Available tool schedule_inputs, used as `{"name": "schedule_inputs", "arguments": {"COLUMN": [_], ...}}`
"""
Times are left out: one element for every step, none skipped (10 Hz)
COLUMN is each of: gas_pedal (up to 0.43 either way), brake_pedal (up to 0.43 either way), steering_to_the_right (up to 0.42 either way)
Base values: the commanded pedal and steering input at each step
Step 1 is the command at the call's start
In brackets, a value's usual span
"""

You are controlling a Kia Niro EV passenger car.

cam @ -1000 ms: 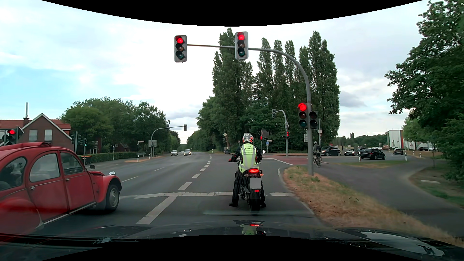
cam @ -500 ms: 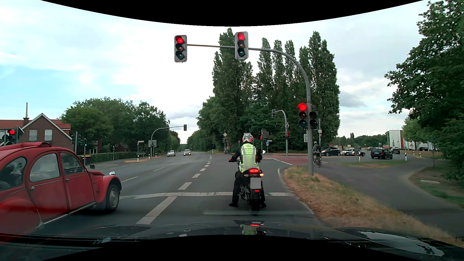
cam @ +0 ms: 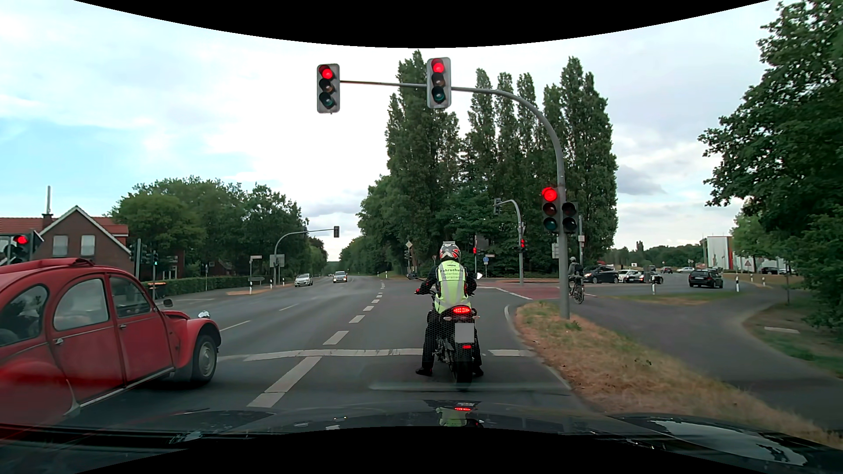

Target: Follow the waypoints while adhering to traffic rules and regulations

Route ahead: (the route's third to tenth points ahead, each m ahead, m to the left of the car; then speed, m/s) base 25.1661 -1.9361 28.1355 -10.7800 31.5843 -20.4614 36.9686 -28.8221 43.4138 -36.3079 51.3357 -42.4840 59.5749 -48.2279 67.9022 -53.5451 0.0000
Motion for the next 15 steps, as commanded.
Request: {"name": "schedule_inputs", "arguments": {"gas_pedal": [0.0,0.0,0.0,0.0,0.0,0.0,0.0,0.0,0.0,0.0,0.0,0.0,0.0,0.0,0.0], "brake_pedal": [0.0,0.0,0.0,0.0,0.0,0.0,0.0,0.0,0.0,0.0,0.0,0.0,0.0,0.0,0.0], "steering_to_the_right": [-0.014,-0.013,-0.013,-0.013,-0.013,-0.013,-0.013,-0.013,-0.013,-0.013,-0.013,-0.013,-0.013,-0.013,-0.013]}}
